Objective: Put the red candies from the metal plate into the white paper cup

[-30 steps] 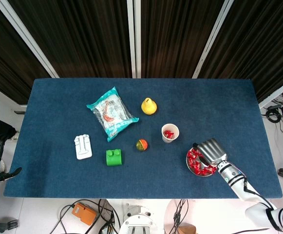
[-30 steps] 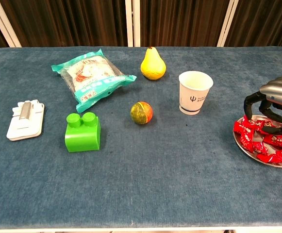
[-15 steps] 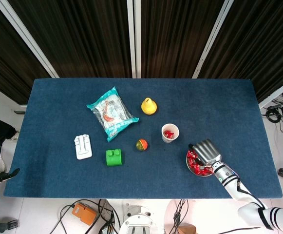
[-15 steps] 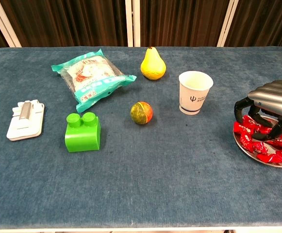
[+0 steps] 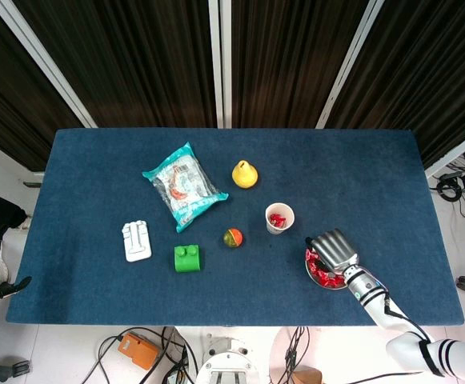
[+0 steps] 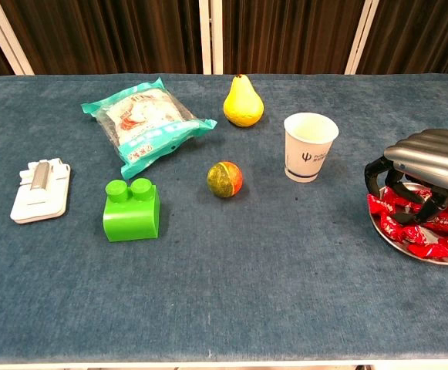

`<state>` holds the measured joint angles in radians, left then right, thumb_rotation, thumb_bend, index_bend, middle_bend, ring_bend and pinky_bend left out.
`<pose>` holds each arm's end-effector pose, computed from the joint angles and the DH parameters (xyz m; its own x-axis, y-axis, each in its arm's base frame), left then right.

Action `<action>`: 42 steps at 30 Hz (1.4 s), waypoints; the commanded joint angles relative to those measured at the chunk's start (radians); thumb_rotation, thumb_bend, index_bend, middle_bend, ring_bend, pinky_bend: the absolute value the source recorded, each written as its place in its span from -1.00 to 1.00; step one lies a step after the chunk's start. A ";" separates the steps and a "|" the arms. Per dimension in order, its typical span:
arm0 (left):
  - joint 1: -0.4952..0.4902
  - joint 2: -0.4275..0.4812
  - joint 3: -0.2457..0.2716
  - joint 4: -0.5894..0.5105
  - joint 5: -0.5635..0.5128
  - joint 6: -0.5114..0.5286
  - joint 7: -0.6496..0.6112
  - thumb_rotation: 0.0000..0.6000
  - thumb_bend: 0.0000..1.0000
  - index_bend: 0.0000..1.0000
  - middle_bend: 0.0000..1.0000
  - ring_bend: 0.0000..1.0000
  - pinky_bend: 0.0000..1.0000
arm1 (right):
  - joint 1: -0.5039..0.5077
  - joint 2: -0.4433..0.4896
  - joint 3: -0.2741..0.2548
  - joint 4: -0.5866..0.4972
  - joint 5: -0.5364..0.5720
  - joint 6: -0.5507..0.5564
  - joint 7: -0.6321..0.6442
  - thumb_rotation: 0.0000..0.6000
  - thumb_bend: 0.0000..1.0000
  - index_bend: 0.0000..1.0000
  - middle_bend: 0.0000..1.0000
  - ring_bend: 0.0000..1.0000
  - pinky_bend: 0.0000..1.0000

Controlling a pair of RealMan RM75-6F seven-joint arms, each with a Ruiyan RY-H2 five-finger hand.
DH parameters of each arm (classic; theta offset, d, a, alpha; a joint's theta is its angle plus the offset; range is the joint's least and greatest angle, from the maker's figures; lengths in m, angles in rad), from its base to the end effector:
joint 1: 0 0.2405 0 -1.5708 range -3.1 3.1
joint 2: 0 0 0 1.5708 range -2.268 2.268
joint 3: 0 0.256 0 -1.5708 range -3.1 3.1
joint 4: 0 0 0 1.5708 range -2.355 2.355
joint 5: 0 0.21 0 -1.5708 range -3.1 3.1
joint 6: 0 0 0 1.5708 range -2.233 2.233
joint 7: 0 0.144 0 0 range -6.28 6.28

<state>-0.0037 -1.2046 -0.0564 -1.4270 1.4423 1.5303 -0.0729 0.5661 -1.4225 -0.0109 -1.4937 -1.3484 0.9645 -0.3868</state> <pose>-0.3569 0.1557 0.1606 0.4189 -0.0271 0.9076 0.9016 0.1311 -0.4122 -0.2302 -0.2793 -0.0017 0.6747 -0.2892 0.6791 -0.7185 -0.4679 0.5145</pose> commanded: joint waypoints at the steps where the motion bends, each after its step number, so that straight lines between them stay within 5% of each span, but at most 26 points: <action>1: 0.001 -0.002 0.000 0.005 -0.001 -0.002 -0.003 1.00 -1.00 -1.00 -0.93 -1.00 -1.00 | 0.002 -0.006 -0.001 0.004 0.001 -0.005 -0.010 1.00 -0.14 0.04 0.69 0.99 1.00; 14: 0.006 -0.013 0.002 0.028 0.000 0.000 -0.025 1.00 -1.00 -1.00 -0.93 -1.00 -1.00 | -0.010 0.037 0.038 -0.054 -0.025 0.067 0.007 1.00 -0.01 0.24 0.69 1.00 1.00; 19: 0.003 -0.011 -0.001 0.024 0.004 0.003 -0.022 1.00 -1.00 -1.00 -0.93 -1.00 -1.00 | 0.035 0.085 0.126 -0.129 -0.019 0.081 0.018 1.00 -0.01 0.24 0.69 1.00 1.00; 26: -0.002 -0.004 -0.003 0.004 0.006 0.001 -0.004 1.00 -1.00 -1.00 -0.93 -1.00 -1.00 | 0.162 0.031 0.242 -0.100 0.119 -0.030 -0.042 1.00 -0.01 0.21 0.69 1.00 1.00; 42: -0.001 -0.001 -0.004 -0.002 -0.006 -0.007 0.005 1.00 -1.00 -1.00 -0.93 -1.00 -1.00 | 0.232 -0.006 0.223 -0.063 0.235 -0.079 -0.102 1.00 -0.01 -0.13 0.69 1.00 1.00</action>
<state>-0.0046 -1.2056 -0.0609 -1.4288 1.4359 1.5232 -0.0678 0.7974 -1.4293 0.2133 -1.5553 -1.1120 0.8843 -0.4900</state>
